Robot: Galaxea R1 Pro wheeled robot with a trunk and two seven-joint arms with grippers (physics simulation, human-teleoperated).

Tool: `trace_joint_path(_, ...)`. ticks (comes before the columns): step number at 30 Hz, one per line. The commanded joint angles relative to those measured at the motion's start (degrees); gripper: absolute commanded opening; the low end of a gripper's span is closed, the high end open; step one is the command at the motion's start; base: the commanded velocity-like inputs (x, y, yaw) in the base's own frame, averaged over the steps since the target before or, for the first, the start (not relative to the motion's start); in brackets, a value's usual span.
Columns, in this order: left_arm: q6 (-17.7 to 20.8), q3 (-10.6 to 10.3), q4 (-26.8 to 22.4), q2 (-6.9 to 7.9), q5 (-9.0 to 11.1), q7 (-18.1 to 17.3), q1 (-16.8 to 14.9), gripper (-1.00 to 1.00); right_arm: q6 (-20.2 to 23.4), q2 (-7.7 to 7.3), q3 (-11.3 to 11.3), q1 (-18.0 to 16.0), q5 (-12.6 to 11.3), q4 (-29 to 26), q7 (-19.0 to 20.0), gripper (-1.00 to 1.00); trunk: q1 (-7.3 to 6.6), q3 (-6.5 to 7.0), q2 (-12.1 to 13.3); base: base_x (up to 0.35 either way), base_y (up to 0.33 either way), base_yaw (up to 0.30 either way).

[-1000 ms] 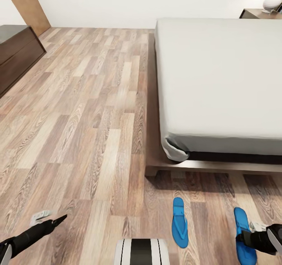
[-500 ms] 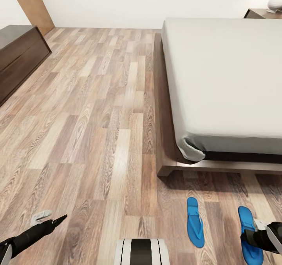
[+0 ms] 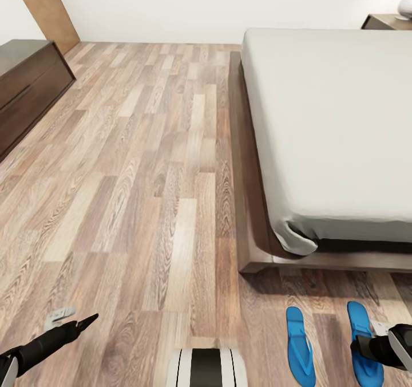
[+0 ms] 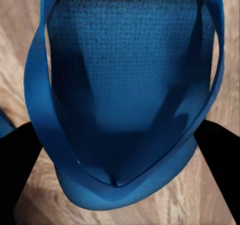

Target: In the bedroom, move the book from the bed onto either nightstand, and place the two sandals side by side next to the bed.

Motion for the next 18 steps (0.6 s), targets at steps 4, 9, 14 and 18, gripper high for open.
trace_joint_path(4, 0.48, 0.41, -0.04, -0.35, -0.47, -0.45, -0.07, 1.00, 0.31, 0.04, -0.18, 0.00, 0.36, -0.08, 0.34, -1.00, 0.02, -0.04, -0.01, 0.108, 0.085, 0.000)
trace_joint_path(9, 0.48, 0.41, -0.04, -0.39, -0.47, -0.45, -0.07, 1.00, 0.34, 0.07, -0.17, 0.00, 0.38, -0.08, 0.33, -1.00, 0.02, -0.04, -0.01, 0.016, 0.124, 0.000)
trace_joint_path(14, 0.48, 0.41, -0.05, -0.42, -0.47, -0.45, -0.07, 1.00, 0.32, 0.05, -0.17, -0.02, 0.38, -0.08, 0.33, -1.00, 0.02, -0.04, -0.01, 0.002, 0.193, 0.000)
trace_joint_path(18, 0.48, 0.41, -0.05, -0.43, -0.47, -0.45, -0.07, 1.00, 0.34, 0.05, -0.17, -0.01, 0.37, -0.08, 0.33, -1.00, 0.02, -0.04, -0.01, 0.000, 0.039, 0.000)
